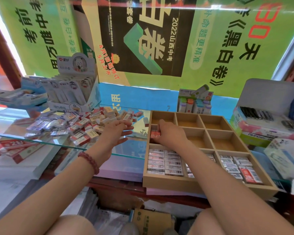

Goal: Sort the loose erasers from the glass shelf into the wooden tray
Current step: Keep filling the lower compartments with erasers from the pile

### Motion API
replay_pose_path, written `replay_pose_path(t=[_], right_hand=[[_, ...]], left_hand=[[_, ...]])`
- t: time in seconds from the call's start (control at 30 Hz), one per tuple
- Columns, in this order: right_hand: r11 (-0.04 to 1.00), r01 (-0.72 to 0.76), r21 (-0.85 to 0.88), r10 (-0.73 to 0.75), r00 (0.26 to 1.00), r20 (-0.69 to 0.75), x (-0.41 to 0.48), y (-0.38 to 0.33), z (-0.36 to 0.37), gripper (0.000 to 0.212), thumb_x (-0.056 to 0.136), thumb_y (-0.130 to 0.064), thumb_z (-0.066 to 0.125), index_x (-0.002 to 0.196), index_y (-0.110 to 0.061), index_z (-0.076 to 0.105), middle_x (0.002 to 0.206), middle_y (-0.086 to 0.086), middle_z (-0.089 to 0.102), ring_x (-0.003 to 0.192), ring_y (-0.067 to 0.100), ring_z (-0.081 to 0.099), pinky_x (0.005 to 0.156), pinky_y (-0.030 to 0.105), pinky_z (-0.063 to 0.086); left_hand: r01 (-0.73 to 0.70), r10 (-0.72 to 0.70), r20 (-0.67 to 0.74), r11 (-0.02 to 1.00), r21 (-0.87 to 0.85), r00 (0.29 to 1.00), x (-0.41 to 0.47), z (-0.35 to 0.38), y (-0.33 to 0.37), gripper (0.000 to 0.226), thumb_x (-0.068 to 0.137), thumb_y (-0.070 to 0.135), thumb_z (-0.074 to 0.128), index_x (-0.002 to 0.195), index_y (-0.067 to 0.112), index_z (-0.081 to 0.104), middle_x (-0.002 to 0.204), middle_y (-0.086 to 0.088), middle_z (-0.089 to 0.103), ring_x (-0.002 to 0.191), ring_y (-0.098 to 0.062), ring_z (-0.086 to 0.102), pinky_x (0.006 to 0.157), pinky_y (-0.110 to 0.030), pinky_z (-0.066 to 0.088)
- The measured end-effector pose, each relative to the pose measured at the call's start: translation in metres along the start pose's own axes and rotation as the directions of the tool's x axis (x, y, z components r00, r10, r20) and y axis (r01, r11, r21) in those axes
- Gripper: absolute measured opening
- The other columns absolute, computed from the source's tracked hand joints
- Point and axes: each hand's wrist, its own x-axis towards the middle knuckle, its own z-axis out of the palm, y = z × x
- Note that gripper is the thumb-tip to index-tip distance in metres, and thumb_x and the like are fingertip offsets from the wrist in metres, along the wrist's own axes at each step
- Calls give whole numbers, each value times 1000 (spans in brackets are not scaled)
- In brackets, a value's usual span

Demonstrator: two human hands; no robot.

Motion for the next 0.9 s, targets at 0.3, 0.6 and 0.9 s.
replay_pose_path(t=[0.3, 0.6, 0.9], right_hand=[[996, 5, -90, -9, 999, -40, -8, -5, -19, 28, 91, -42, 53, 106, -18, 50, 97, -1, 60, 87, 18, 57, 64, 29, 41], [993, 56, 99, -48, 996, -80, -18, -7, -36, 17, 92, -38, 50, 96, -22, 55, 84, -9, 56, 76, 11, 53, 53, 23, 38], [994, 37, 107, -30, 997, -68, -12, -5, -32, 18, 92, -42, 51, 91, -26, 57, 83, -9, 59, 77, 9, 58, 68, 27, 53]], left_hand=[[-256, 317, -97, 884, 391, 944, 24, -7, -8, 16, 88, 0, 52, 86, 12, 61, 91, -1, 63, 84, -14, 58, 64, -13, 41], [-384, 392, 302, 150, 911, 869, 110, 9, 19, 52, 88, 45, 53, 134, 23, 45, 142, -3, 41, 120, -23, 49, 100, -37, 39], [-399, 219, 434, -189, 897, 874, 164, 31, -5, 66, 87, 56, 47, 145, 31, 28, 152, -11, 29, 133, -28, 36, 107, -39, 24]])
